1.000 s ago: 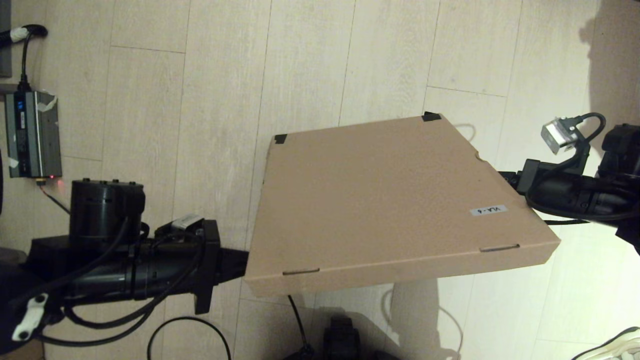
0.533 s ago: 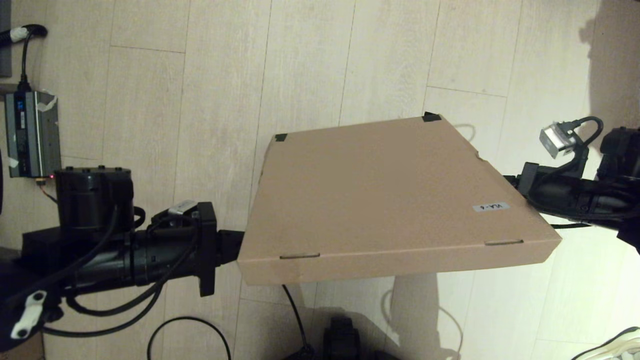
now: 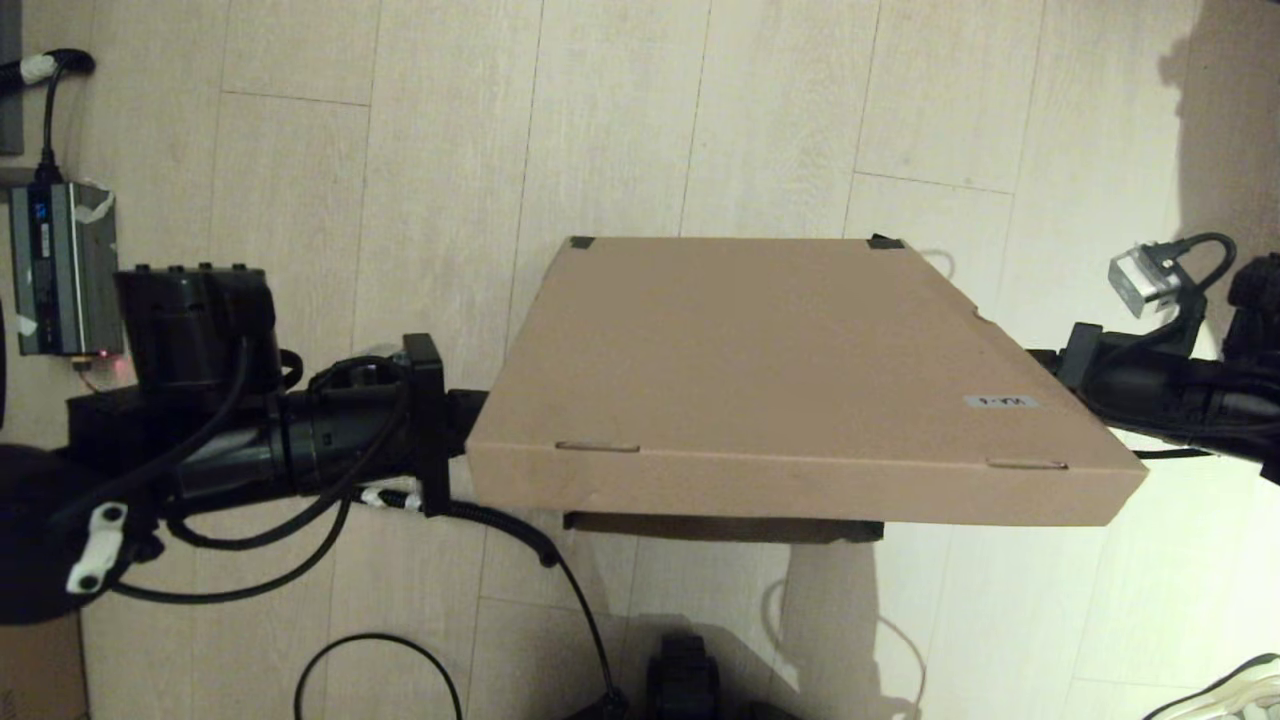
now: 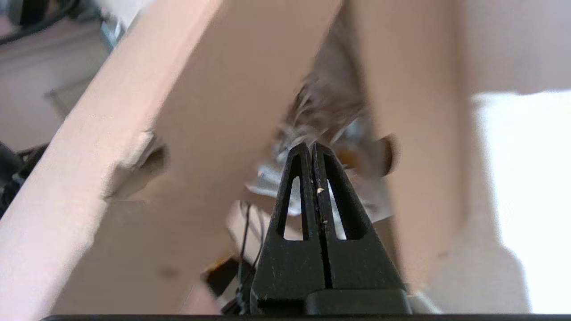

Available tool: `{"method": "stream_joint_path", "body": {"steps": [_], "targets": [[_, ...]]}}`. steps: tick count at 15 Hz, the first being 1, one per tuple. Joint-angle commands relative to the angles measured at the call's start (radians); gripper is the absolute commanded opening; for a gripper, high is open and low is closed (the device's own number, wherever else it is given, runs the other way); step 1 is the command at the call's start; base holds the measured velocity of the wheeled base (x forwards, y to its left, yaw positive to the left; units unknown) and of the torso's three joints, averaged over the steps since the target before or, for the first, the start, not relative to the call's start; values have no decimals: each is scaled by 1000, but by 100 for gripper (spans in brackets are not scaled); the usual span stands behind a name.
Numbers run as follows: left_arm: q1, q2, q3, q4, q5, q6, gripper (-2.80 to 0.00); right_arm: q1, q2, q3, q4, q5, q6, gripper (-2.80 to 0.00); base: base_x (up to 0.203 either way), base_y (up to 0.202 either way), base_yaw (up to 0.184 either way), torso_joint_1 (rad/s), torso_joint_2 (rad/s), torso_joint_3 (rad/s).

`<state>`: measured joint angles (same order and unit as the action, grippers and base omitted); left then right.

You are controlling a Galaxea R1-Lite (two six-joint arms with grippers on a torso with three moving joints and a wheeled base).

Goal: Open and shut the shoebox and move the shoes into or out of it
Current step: Open the shoe box

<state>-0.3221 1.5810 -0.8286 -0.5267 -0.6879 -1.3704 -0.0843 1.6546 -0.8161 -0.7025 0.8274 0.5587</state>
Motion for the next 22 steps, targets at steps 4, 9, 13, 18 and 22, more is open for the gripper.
{"method": "stream_joint_path", "body": {"steps": [4, 9, 13, 18, 22], "targets": [[0, 74, -42, -32, -4, -8, -280, -104, -72, -30, -7, 5, 68, -280, 0, 0, 0, 0, 0, 0], [20, 168, -190, -43, -4, -11, -280, -156, -161, 59, -1, 17, 64, -280, 0, 0, 0, 0, 0, 0], [50, 182, -327, -42, -4, -89, -280, -156, -194, 149, -4, 22, 54, -280, 0, 0, 0, 0, 0, 0], [52, 206, -492, -34, -5, -125, -280, -154, -196, 235, -8, 32, -8, -280, 0, 0, 0, 0, 0, 0], [56, 218, -501, -41, -5, -104, -280, -154, -199, 261, -4, 16, -66, -280, 0, 0, 0, 0, 0, 0]]}}
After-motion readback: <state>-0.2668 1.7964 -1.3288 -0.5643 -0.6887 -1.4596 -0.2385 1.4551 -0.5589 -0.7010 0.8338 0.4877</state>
